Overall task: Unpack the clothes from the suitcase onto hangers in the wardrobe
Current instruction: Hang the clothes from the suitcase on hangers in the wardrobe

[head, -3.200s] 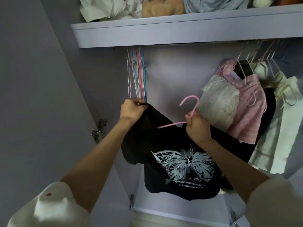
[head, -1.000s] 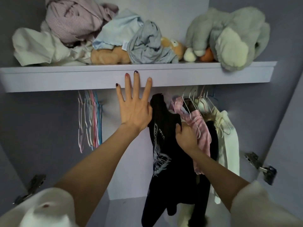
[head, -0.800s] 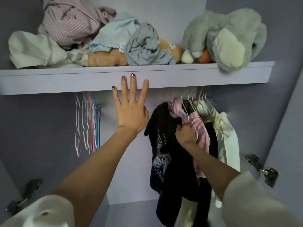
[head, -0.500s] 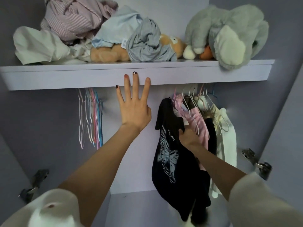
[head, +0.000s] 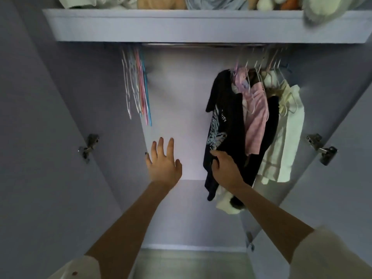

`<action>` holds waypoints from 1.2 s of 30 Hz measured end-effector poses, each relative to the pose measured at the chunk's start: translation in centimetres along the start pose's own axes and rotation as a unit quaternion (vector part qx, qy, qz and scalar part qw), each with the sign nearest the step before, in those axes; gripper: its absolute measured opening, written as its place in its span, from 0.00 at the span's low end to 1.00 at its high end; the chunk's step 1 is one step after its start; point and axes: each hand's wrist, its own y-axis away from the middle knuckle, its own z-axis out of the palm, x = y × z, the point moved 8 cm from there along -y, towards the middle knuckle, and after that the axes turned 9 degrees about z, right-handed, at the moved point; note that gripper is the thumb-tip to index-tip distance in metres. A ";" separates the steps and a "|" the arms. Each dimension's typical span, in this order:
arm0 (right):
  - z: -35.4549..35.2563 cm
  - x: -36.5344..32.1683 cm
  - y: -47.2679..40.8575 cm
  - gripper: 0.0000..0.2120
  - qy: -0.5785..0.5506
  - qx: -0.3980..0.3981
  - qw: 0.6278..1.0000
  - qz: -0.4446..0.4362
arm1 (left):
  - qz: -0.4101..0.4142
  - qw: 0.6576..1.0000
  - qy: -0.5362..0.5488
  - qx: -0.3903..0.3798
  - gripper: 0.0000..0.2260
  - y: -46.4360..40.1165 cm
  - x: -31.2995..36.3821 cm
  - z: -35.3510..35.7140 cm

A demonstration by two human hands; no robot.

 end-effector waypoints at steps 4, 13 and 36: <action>5.6 0.3 5.0 0.16 -0.059 -0.111 0.992 -0.015 | -0.101 0.993 0.056 -0.037 0.27 7.8 -3.7 3.8; 20.8 1.0 21.9 0.16 0.052 -0.381 0.922 -0.045 | -0.272 0.955 0.103 -0.061 0.24 30.5 -10.2 8.6; 58.8 -15.8 51.6 0.18 0.234 -0.626 0.729 -0.150 | -0.617 0.755 0.208 -0.073 0.20 70.4 -43.7 13.9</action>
